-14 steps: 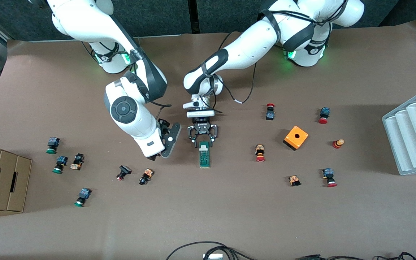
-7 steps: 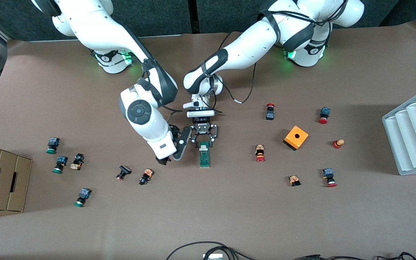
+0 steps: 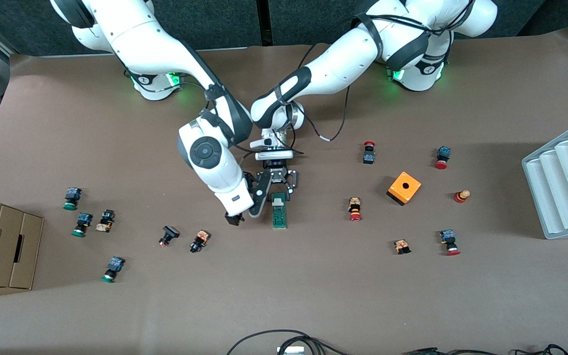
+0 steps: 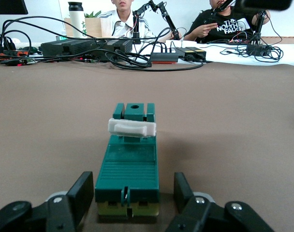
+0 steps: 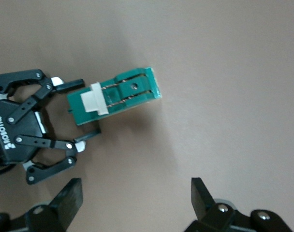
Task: Close load switch with both arms
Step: 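Reach the right gripper toward the white lever while the left gripper holds, then lower the right gripper onto the white lever and close it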
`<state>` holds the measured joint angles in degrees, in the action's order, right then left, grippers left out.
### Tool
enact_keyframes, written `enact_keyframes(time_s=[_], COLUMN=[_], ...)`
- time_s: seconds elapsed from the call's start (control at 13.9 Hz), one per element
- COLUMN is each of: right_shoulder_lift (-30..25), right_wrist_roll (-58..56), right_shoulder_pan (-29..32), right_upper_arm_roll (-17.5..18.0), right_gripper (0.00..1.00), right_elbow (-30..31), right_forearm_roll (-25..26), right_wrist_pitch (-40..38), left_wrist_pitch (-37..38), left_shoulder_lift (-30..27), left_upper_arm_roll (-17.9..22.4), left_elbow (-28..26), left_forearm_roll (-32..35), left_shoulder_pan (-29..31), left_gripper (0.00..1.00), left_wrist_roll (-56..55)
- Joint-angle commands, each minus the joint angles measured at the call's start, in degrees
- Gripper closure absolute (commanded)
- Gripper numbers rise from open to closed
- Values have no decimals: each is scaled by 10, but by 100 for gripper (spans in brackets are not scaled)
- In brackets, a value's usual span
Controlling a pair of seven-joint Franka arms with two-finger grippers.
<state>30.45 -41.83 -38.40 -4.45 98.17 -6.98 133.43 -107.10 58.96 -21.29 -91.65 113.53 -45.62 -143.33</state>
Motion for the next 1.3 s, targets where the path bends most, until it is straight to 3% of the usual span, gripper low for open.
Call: enact_keyframes(time_s=[0.0,1.22], right_shoulder_lift=[23,77], right_wrist_roll=[-1,1], right_shoulder_pan=[-13,-59], right_upper_arm_roll=[-9,-22], right_gripper=[0,0], right_elbow=[-17,-66], right_forearm_roll=[-7,-7], right_wrist_pitch=[22,39], left_wrist_pitch=[12,12], left_shoulder_lift=[13,14], left_upper_arm_roll=[7,7], left_elbow=[9,8], left_forearm_roll=[6,6], left_shoulder_pan=[-8,-9], left_gripper=[24,26], left_wrist_roll=[-14,-14])
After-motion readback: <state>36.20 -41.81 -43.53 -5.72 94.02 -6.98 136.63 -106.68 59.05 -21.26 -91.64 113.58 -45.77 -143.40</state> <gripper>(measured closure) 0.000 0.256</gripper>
